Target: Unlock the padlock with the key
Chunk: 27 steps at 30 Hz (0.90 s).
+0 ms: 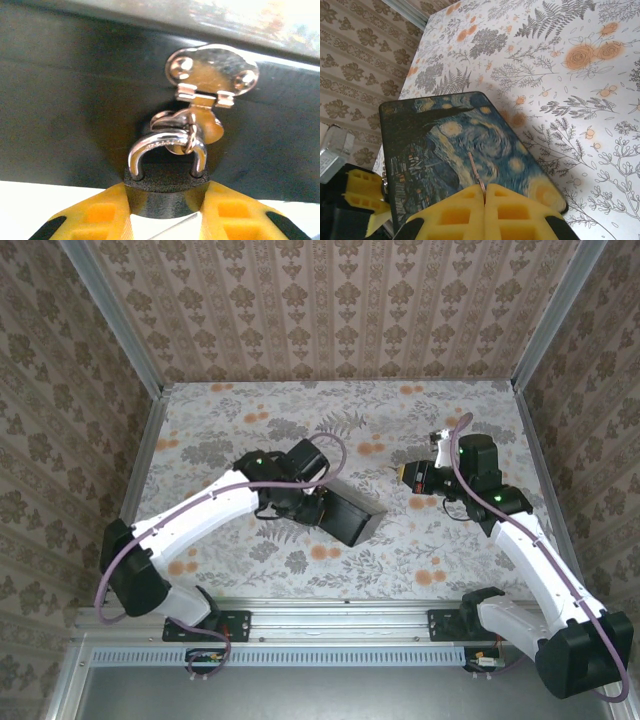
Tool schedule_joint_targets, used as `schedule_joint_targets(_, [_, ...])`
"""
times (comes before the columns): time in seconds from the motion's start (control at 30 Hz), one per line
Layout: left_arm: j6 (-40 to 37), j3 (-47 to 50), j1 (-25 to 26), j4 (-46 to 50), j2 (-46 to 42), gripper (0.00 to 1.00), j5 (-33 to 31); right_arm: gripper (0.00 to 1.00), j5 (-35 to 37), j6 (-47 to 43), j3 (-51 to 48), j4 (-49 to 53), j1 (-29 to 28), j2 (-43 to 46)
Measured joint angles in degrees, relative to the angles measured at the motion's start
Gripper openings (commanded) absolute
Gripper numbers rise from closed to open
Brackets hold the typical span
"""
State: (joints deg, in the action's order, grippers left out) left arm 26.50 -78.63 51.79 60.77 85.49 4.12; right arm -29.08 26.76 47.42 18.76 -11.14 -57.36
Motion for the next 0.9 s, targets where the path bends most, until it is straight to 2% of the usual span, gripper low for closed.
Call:
schedule_joint_targets(0.23, [-0.9, -13.9, -0.9, 11.0, 9.5, 0.17, 2.6, 0.02, 0.0, -0.1, 0.0, 0.0, 0.2, 0.3])
schedule_joint_targets(0.37, [-1.2, -20.3, -0.9, 14.4, 14.3, 0.31, 3.1, 0.02, -0.3, -0.7, 0.0, 0.0, 0.9, 0.3])
schedule_joint_targets(0.47, [-1.8, -26.0, -0.9, 16.2, 18.3, 0.33, 3.3, 0.02, -0.8, -1.3, 0.0, 0.0, 1.5, 0.3])
schedule_joint_targets(0.67, [-3.7, -34.8, -0.9, 16.6, 23.6, 0.52, 4.3, 0.02, -1.3, -2.5, 0.0, 1.0, 2.5, 0.3])
schedule_joint_targets(0.9, [-6.3, -48.3, -1.1, 17.9, 28.2, 0.54, 4.9, 0.02, -1.1, -3.5, 0.0, 4.6, 3.1, 1.4])
